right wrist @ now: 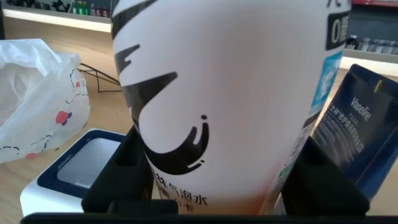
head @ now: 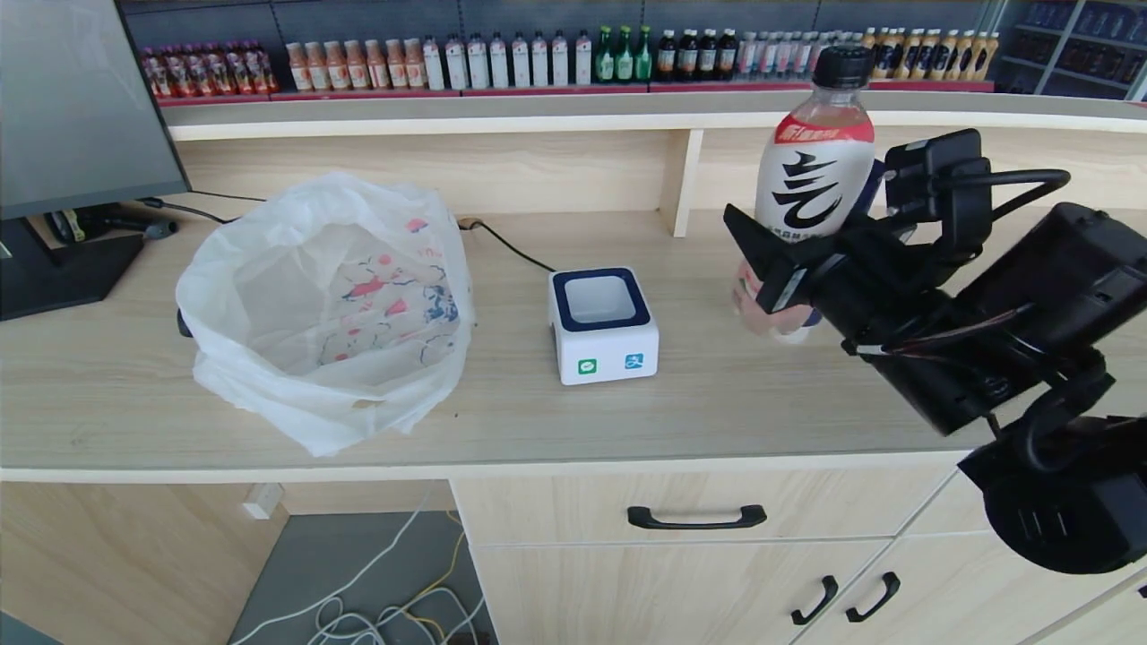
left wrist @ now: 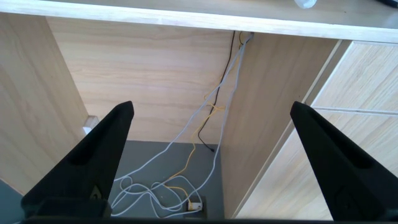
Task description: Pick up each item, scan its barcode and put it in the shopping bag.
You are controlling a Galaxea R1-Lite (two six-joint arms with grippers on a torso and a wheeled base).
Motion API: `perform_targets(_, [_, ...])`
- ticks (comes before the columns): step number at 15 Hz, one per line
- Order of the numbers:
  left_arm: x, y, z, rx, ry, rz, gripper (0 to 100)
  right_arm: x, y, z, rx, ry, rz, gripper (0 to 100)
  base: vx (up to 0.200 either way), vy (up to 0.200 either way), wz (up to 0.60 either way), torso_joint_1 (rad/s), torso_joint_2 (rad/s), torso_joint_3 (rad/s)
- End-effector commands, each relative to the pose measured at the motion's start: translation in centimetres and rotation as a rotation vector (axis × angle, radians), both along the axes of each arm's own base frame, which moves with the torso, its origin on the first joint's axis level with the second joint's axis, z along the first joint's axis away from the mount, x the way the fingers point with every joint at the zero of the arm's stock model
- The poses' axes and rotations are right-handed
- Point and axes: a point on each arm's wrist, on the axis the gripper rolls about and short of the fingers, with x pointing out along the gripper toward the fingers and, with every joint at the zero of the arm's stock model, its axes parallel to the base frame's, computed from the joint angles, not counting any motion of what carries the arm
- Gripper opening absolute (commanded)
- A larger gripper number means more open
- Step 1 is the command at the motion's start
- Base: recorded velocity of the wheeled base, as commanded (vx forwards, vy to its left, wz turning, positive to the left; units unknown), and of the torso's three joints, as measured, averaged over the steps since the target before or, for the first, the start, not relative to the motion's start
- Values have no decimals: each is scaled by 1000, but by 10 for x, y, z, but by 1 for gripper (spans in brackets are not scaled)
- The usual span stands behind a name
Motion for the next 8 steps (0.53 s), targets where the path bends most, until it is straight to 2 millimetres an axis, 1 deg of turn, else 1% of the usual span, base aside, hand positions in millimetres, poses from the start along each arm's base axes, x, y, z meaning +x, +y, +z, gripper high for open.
perform_targets(1, [0, 0, 0, 0, 0, -2, 100, -42, -23, 10, -17, -30, -13, 0, 0, 0, 0, 0, 0, 0])
perform_targets(2, [0, 0, 0, 0, 0, -2, 100, -60, -31, 5, -47, -22, -16, 0, 0, 0, 0, 0, 0, 0])
perform_targets(5, [0, 0, 0, 0, 0, -2, 100, -102, -54, -12, -84, 8, -19, 0, 0, 0, 0, 0, 0, 0])
perform_targets(7, [0, 0, 0, 0, 0, 0, 100, -121, -65, -17, -80, 9, -17, 0, 0, 0, 0, 0, 0, 0])
perform_targets(8, [0, 0, 0, 0, 0, 0, 100, -127, -69, -19, -74, 13, -16, 0, 0, 0, 0, 0, 0, 0])
